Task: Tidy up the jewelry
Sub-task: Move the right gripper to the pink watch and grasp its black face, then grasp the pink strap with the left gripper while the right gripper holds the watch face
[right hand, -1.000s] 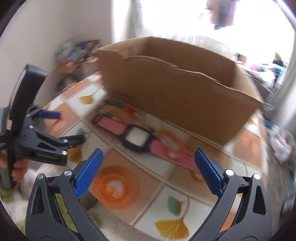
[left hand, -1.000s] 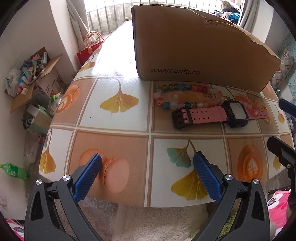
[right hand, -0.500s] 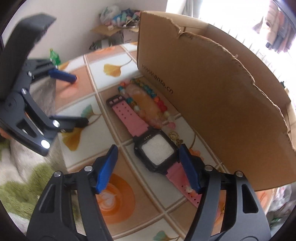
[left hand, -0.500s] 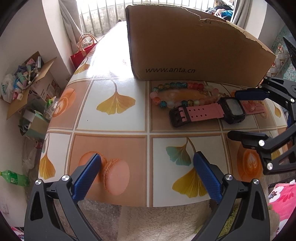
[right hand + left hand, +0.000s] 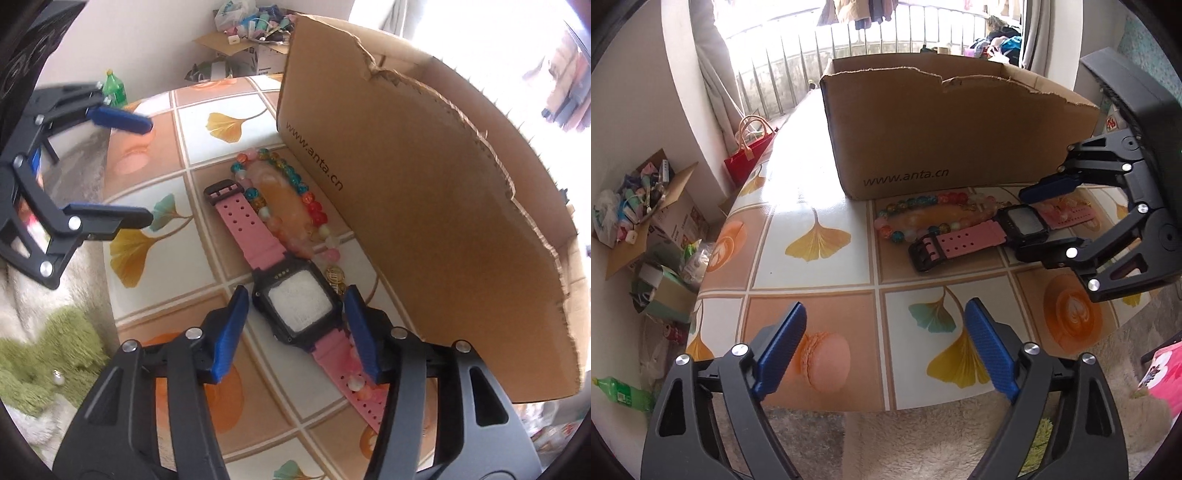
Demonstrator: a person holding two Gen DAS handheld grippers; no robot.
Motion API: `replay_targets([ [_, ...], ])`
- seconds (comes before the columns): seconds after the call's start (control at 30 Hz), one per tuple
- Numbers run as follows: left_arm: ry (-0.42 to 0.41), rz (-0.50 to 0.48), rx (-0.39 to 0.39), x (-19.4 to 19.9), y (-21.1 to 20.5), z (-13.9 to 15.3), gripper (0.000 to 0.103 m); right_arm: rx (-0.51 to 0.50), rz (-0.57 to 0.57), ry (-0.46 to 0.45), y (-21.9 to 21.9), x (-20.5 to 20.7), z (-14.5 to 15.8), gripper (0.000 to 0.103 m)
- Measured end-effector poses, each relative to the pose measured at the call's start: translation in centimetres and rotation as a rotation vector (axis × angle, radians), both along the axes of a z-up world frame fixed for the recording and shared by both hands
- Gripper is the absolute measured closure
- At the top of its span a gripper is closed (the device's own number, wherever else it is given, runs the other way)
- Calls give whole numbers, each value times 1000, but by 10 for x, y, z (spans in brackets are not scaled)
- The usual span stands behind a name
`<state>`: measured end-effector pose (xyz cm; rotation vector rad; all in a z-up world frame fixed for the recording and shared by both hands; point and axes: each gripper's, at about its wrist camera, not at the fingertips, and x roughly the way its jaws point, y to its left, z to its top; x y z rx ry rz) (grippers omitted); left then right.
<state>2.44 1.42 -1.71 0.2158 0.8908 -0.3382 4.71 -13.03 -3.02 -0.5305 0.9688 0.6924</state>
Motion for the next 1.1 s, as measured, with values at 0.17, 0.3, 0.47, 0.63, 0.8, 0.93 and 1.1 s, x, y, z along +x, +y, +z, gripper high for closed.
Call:
replay_targets([
  [0.17,-40,-11,-12,-7,2,6,31,24,-8,49,-2,1,0,54],
  [0.3,-69,-58,22,-17,-5,9,31,33,19,87,-1,-6,2,54],
  [0.47,-94,-166,100,-26,-25,4,31,107,33,223,-8,-1,3,54],
  [0.63,-128,-243,185,-29,-45,-6,31,186,47,369,-19,14,1,54],
  [0.8,-177,-289,264,-26,-62,-14,33,230,78,478,-25,30,0,54],
  [0.93,-220,-320,317,-25,-75,-19,40,237,100,517,-26,34,0,54],
  [1.1,-224,-333,323,-20,-82,-21,66,253,100,519,-27,37,0,54],
])
